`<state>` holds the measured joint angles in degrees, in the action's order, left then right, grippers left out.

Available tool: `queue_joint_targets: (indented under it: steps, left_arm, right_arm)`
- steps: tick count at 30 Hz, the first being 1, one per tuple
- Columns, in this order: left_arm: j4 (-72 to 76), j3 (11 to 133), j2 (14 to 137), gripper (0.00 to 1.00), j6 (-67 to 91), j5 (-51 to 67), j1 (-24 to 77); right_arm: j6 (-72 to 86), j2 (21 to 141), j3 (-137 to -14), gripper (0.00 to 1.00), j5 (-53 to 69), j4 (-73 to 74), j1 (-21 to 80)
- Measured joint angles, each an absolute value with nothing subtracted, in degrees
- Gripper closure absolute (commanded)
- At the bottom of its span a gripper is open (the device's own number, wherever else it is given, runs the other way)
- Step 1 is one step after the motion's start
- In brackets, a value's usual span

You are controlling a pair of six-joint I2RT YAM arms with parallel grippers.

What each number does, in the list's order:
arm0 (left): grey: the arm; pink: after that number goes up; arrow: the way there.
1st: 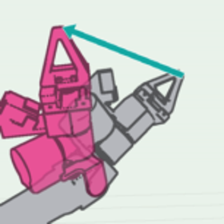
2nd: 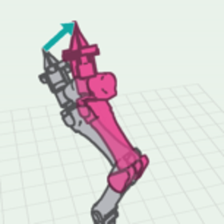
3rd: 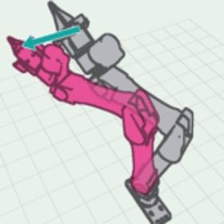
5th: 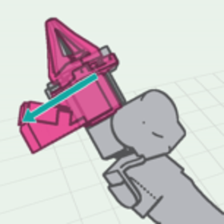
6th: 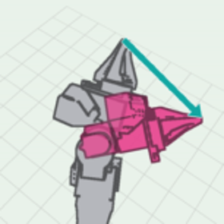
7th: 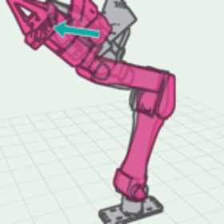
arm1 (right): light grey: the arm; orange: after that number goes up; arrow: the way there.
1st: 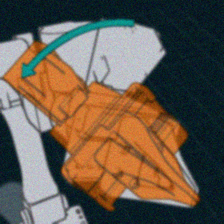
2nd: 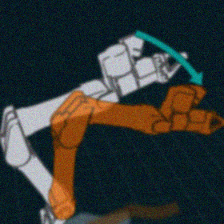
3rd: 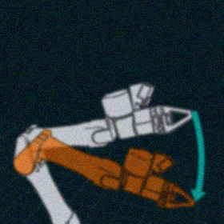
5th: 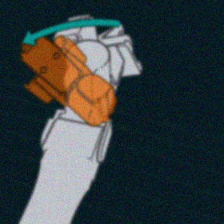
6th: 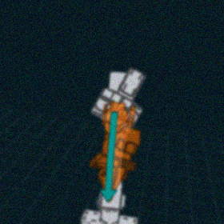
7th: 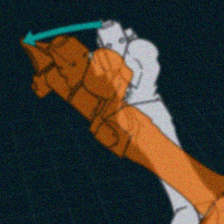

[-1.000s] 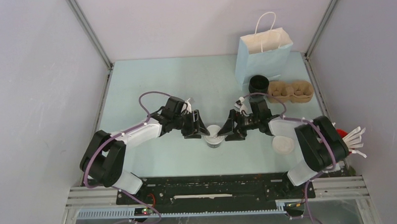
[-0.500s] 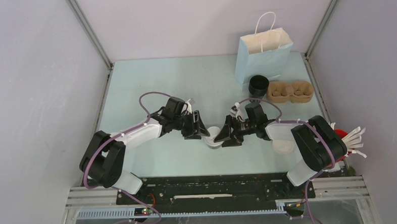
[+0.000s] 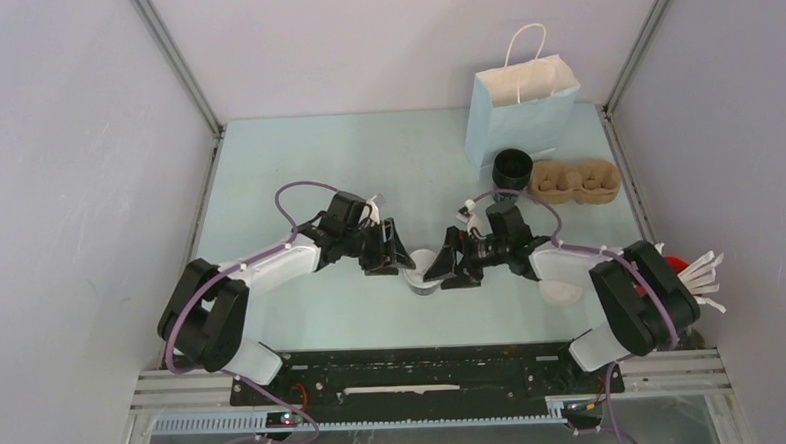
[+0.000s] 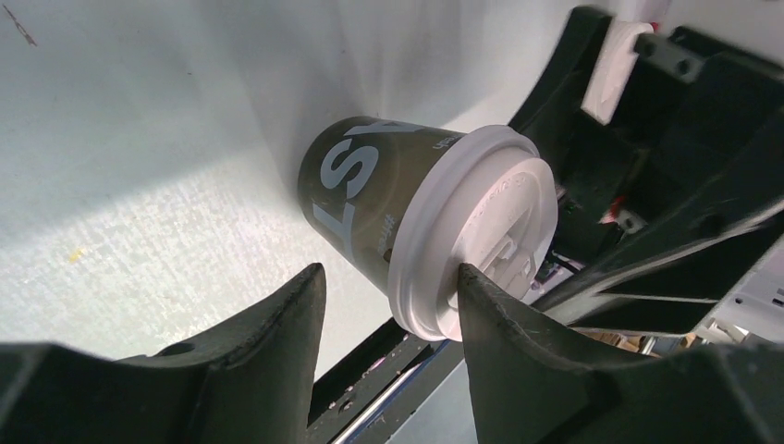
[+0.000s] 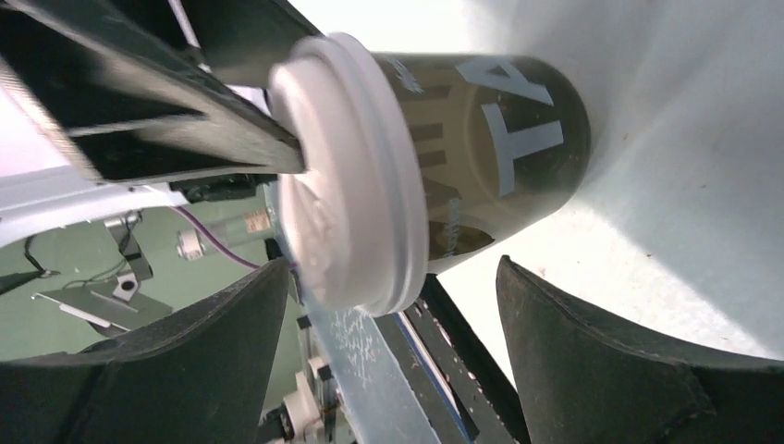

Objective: Pack the takeout coffee

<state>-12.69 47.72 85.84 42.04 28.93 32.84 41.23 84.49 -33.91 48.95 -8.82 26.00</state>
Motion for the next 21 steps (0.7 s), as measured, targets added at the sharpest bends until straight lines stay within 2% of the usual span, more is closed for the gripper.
queue_joint_targets:
  steps: [7, 9, 11, 13, 17, 21]
  left_arm:
    - [-13.04, 47.75, 86.00, 0.42, 42.02, 29.58, 33.01]
    - [-12.93, 47.75, 86.17, 0.42, 42.04, 29.56, 32.93]
    - [-12.56, 47.75, 86.26, 0.41, 42.04, 29.54, 32.88]
    - [-12.38, 47.79, 86.26, 0.42, 42.02, 29.28, 32.88]
    - [-12.45, 47.83, 86.28, 0.42, 42.00, 29.28, 32.88]
    - [-12.69, 48.18, 86.59, 0.42, 41.98, 29.34, 32.88]
  right_arm:
    - [44.18, 90.59, -32.29, 0.20, 50.85, -15.68, 28.32]
    - [44.56, 91.74, -32.29, 0.17, 52.31, -17.12, 27.59]
    - [44.93, 91.61, -32.29, 0.09, 53.47, -16.95, 26.59]
    - [44.31, 88.82, -32.42, 0.06, 51.83, -14.06, 25.89]
    - [44.27, 84.42, -33.30, 0.09, 50.81, -11.42, 21.74]
    - [44.66, 91.53, -38.98, 0.15, 51.48, -13.78, 19.00]
